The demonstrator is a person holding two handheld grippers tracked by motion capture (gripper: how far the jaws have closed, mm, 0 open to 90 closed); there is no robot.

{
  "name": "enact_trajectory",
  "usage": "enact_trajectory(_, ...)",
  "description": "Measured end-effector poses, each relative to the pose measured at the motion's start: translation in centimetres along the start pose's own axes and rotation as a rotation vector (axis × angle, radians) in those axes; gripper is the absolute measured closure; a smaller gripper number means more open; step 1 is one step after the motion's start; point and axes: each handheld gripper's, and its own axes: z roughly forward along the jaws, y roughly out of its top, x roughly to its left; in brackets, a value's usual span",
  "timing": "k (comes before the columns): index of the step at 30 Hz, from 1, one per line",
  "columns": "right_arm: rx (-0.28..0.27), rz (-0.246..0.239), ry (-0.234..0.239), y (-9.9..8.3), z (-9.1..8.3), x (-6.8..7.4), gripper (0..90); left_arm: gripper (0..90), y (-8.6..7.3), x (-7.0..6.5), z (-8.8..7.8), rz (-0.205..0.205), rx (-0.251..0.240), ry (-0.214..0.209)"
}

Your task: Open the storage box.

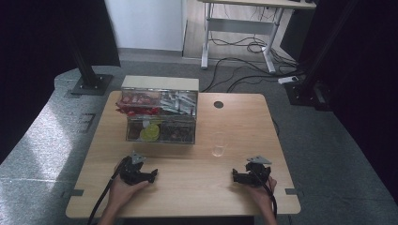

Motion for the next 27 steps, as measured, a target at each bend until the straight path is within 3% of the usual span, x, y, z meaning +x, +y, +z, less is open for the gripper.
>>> enact_trajectory(14, -0.006, 0.005, -0.006, 0.0, 0.0, 0.0, 2.0, 18.7, -0.4, 0.0, -0.5, -0.028, -0.021, 0.027)
enact_trajectory(18, -0.007, 0.007, -0.004, 0.0, -0.1, -0.1, 2.7, 24.7, -0.3, 0.5, -1.1, -0.030, 0.003, 0.027)
enact_trajectory(27, -0.009, 0.010, -0.006, -0.1, -0.1, -0.1, 4.0, 38.4, -0.2, 1.2, -3.5, -0.051, -0.079, 0.066)
